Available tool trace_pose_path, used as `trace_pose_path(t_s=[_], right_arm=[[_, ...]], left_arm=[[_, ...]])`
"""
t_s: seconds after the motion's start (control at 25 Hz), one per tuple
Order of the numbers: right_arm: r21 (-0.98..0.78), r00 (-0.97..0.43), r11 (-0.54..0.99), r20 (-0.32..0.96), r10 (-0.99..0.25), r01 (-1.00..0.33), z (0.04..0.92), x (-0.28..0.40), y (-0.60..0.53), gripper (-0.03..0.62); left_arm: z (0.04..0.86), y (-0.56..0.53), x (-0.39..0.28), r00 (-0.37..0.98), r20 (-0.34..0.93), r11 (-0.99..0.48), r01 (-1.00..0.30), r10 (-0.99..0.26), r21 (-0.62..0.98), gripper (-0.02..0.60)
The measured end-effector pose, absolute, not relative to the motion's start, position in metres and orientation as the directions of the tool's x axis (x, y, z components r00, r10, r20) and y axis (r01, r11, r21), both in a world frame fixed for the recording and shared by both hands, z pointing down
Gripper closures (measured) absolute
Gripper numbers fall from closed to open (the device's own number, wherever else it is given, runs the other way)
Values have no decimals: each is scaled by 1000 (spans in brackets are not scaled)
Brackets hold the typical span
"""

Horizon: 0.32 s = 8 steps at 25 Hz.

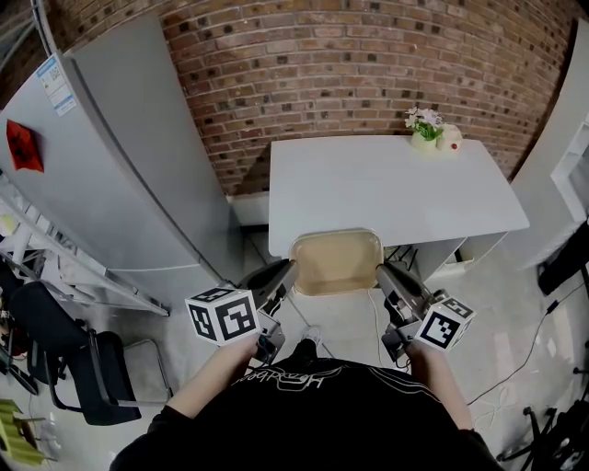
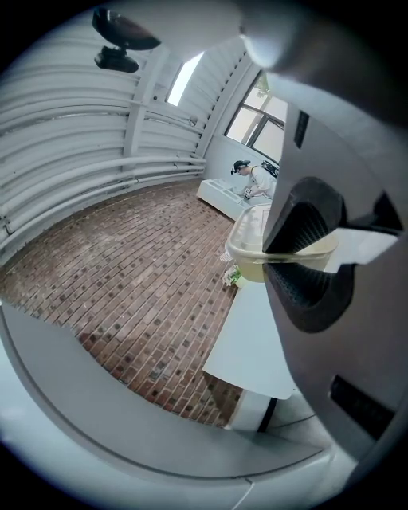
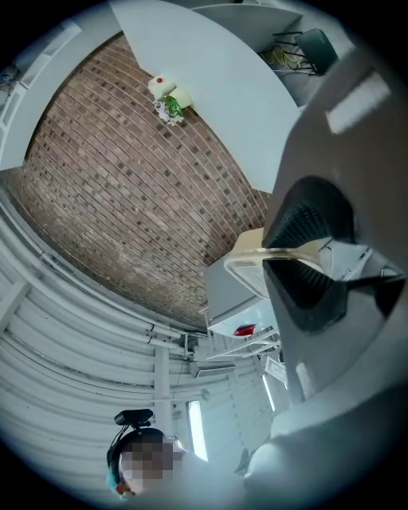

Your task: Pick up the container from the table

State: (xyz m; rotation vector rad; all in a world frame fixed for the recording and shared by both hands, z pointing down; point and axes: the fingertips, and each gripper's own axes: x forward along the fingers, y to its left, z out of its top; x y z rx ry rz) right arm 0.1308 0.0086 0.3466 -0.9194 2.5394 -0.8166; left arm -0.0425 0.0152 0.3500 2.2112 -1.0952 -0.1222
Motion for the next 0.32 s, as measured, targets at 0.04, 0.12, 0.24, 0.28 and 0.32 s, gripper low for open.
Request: trace_pose_path(t_s=[0.04,0.12,0.24,0.28,0.32], right_arm=[[-610,-743,631,-100,-662,-480,346,131,10,546],[-609,-743,633,-103,-661,-478,346,130,12,546],[-608,-743,635,-108,-661,-476,345,131,16,546],[-608,-743,636,-110,-661,-476,344,131,17,546],[-608,-742,636,-111,-661,-475,344,131,19,546]], left_arm=[[350,16,-43,645,195,-434,-677,-739,595,538],[349,18,-43,644,192,-436,-677,-740,593,538],[347,22,-43,645,189,-438,-677,-741,591,538],[347,24,-42,645,188,-439,-677,-741,591,538],[346,25,-42,645,188,-440,-677,-741,590,538]])
